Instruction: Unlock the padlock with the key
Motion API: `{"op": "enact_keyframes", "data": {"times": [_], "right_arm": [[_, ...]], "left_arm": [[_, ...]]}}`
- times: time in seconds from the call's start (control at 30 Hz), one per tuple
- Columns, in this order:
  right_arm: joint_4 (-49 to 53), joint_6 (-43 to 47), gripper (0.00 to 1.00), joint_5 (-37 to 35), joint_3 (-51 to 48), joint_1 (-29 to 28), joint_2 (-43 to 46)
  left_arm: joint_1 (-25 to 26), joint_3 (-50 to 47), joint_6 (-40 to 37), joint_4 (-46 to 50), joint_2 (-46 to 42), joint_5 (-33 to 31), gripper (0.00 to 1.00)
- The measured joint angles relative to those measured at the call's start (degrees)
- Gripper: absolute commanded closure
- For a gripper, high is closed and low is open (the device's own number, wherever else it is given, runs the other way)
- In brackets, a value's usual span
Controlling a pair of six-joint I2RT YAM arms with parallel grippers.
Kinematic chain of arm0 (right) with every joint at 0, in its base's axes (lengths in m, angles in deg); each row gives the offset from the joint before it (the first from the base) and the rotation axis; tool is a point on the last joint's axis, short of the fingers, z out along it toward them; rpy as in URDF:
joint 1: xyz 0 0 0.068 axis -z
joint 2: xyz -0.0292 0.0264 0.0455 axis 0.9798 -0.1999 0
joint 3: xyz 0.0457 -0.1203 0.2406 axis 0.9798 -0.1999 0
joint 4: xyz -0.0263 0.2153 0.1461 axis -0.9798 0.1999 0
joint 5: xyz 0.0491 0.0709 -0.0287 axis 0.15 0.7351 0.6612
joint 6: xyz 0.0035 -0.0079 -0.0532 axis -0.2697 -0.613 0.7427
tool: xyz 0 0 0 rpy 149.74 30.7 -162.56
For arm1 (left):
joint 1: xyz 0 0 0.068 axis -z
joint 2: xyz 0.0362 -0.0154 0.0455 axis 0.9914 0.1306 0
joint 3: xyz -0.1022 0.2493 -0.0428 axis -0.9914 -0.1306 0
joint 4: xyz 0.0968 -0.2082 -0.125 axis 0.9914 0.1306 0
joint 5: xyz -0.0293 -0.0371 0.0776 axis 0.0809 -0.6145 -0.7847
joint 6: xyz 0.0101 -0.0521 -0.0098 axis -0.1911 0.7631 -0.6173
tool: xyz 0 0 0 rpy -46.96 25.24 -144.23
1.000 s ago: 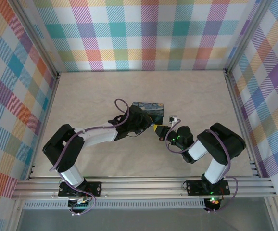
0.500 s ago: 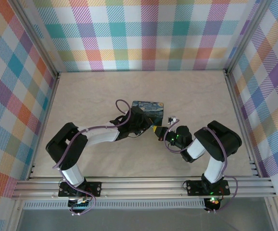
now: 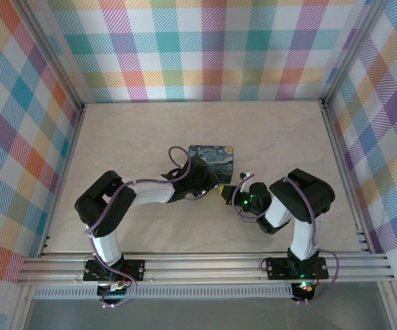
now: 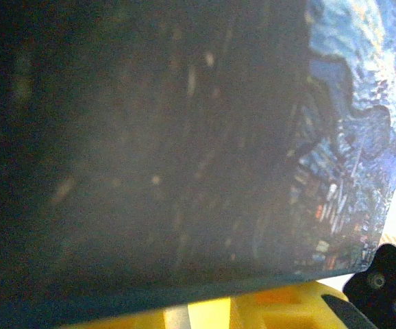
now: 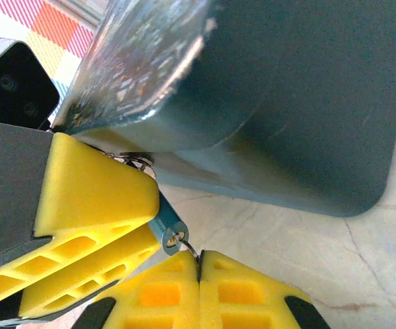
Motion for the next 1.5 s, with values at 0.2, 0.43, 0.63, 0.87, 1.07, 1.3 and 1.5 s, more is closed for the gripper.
{"op": "enact_keyframes", "data": {"times": [0.2,0.43,0.63,0.87,1.07,1.3,1.5], "right_arm": [[-0.5,-2.5,1.0,0.2,0.0,-0.1,-0.7],[-0.8,-5.4,1.0,0.2,0.0,-0.1,-1.0],[-0.8,-9.7,1.0,0.5,0.0,-0.1,-1.0],[-0.6,-15.6,1.0,1.4,0.0,-0.2,-0.6],[0.0,-17.8,1.0,1.6,0.0,-0.6,0.5],[1.4,-19.1,1.0,1.7,0.0,-1.0,2.1],[4.0,-19.6,1.0,1.7,0.2,-1.6,4.7]], "left_arm": [[0.0,-1.5,-0.8,-1.9,-0.5,0.2,0.62],[-0.3,-5.0,-2.5,-4.2,-8.2,0.1,0.45],[-1.0,-10.6,-3.1,-9.4,-14.6,-1.3,0.47],[-1.6,-16.2,-2.5,-16.1,-14.4,-1.4,0.53],[-1.6,-17.2,-1.2,-20.5,-11.1,-1.4,0.56],[-1.6,-17.2,-0.1,-23.1,-8.7,-1.4,0.57],[-1.6,-17.2,0.3,-24.4,-6.8,-1.4,0.58]]}}
